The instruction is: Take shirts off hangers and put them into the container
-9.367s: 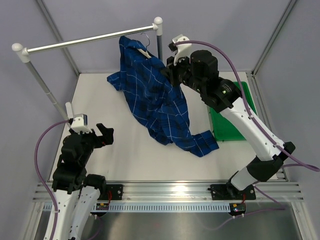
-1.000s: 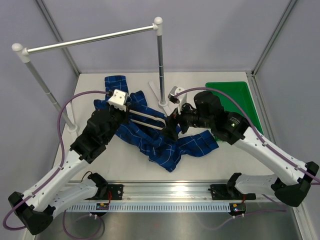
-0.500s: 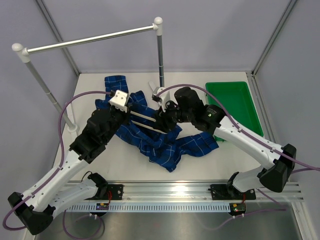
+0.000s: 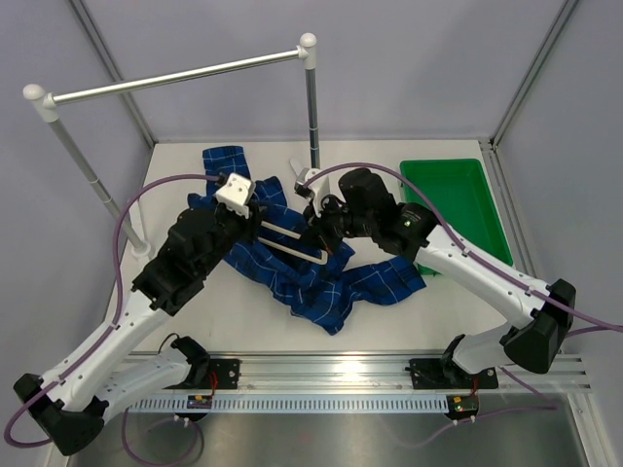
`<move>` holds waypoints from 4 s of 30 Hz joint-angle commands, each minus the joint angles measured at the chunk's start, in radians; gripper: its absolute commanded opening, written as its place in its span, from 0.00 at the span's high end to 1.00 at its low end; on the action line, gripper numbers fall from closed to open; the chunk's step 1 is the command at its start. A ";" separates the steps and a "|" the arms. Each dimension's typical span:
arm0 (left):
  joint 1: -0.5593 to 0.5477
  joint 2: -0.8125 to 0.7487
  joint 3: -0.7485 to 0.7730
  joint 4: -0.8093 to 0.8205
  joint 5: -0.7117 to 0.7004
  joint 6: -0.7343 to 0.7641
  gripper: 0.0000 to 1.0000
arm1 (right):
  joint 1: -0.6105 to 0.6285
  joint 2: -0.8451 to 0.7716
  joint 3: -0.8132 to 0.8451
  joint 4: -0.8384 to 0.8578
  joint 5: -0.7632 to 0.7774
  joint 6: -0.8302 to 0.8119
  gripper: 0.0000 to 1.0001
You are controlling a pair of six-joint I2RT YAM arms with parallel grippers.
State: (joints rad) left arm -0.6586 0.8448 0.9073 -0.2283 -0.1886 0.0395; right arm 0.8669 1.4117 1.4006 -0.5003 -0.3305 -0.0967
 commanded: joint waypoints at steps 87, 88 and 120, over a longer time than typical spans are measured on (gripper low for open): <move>0.175 0.318 0.263 -0.307 -0.331 -0.291 1.00 | 0.012 -0.580 -0.210 -0.201 0.281 0.190 1.00; 0.175 0.313 0.251 -0.312 -0.328 -0.283 1.00 | 0.012 -0.565 -0.189 -0.207 0.283 0.192 1.00; 0.175 -0.049 -0.090 -0.244 -0.094 -0.184 1.00 | 0.007 0.337 0.845 -0.165 0.702 0.155 1.00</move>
State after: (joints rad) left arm -0.4885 0.8112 0.8165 -0.5217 -0.2974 -0.1570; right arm 0.8700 1.7294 2.1750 -0.7444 0.3321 0.0788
